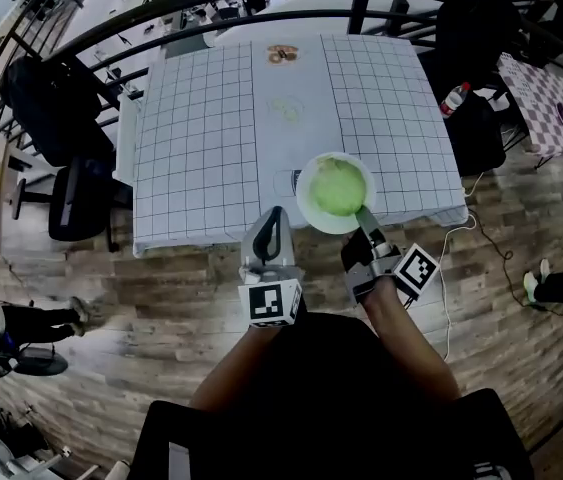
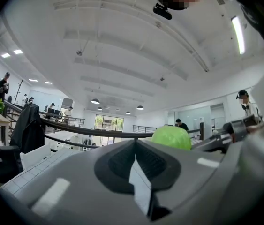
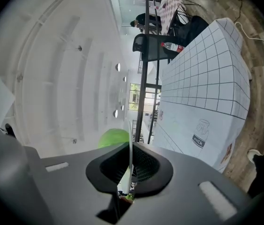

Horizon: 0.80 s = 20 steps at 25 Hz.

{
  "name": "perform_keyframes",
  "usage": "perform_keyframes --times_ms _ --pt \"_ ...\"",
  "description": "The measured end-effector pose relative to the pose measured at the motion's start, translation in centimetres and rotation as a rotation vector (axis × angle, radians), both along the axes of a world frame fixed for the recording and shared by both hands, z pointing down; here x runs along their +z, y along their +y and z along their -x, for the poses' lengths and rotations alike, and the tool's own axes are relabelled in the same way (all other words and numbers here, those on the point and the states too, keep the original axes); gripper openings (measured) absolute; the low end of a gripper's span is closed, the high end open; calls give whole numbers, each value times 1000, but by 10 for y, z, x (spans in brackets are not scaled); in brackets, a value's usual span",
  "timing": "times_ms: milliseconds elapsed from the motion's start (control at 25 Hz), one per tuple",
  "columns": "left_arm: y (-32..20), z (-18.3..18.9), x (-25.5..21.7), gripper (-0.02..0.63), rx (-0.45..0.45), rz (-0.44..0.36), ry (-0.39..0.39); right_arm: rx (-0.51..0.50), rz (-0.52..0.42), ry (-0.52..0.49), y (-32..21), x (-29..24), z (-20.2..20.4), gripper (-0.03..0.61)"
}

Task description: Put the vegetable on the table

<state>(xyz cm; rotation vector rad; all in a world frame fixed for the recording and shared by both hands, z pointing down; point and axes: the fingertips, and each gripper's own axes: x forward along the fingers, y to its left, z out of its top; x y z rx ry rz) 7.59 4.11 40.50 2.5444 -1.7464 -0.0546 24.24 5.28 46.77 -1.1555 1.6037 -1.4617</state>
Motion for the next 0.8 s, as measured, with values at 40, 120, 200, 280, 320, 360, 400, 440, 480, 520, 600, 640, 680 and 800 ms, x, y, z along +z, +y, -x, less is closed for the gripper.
perform_keyframes --times_ms 40,120,200,280,320,360,400,440,480,520,600,640,680,800 --pt "-8 3 1 9 5 5 0 1 4 1 -7 0 4 9" --pt "-25 10 3 9 11 18 0 1 8 1 -23 -3 12 9" --pt "-43 20 4 9 14 21 -8 2 7 0 -40 -6 21 9" --pt "-59 30 6 9 22 32 -10 4 7 0 -56 -8 30 9" --pt "-66 36 7 9 28 39 -7 4 6 2 -64 -9 34 9" --pt "-74 42 6 9 33 42 -4 5 4 3 -71 -9 39 9" --pt "-82 48 6 9 35 42 -4 5 3 2 -78 -10 44 9" --pt "-89 55 7 9 34 40 -6 6 3 3 -85 -10 48 9" --pt "-96 62 8 9 32 38 -12 5 3 3 -92 -9 53 9" --pt "-103 68 10 9 28 36 -20 3 3 4 -99 -8 58 9" --pt "-117 81 14 9 17 34 -27 -1 3 2 -111 -7 67 9" --pt "-123 86 13 9 13 34 -24 -2 3 0 -116 -6 70 11" --pt "-128 90 12 9 12 33 -21 -5 5 -1 -119 -5 74 12" --pt "-140 102 11 9 7 26 -19 -21 10 7 -127 0 83 11"
